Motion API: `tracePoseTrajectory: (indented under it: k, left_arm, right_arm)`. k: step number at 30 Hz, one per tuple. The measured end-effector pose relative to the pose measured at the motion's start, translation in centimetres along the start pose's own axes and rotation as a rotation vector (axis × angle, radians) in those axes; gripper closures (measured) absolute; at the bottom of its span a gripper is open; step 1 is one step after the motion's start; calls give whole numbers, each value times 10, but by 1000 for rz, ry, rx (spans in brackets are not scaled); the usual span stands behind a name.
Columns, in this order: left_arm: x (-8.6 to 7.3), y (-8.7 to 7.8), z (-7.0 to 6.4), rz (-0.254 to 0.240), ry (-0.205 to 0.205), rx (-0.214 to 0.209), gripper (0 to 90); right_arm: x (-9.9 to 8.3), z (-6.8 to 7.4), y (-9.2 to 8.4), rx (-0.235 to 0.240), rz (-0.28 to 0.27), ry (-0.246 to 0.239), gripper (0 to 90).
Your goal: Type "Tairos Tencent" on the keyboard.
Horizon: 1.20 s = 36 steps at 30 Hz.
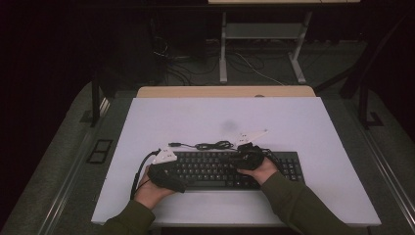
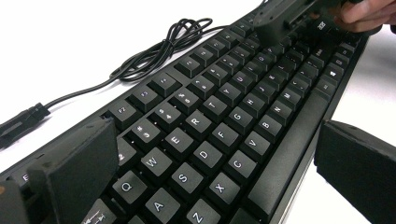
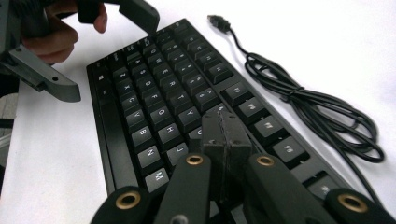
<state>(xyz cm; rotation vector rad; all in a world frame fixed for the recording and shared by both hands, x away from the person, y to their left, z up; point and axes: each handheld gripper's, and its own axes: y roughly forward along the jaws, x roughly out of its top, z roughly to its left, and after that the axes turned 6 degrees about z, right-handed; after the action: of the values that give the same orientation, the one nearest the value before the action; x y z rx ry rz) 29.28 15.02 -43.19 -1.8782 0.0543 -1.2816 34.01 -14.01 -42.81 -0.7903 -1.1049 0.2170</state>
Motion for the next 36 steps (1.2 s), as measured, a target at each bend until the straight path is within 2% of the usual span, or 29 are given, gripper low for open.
tracePoseTrajectory:
  k: [13,24,29,36]
  left_arm:
    - [0,1,0,3,7,-5,0]
    - [0,1,-1,7,13,-8,0]
    - [0,1,-1,9,16,-8,0]
    - [0,1,-2,10,14,-8,0]
  right_arm:
    - [1,4,11,-21,61,3,892]
    - [1,5,14,-30,81,10,893]
    - [1,6,16,-48,100,7,893]
    - [0,4,15,-40,90,12,893]
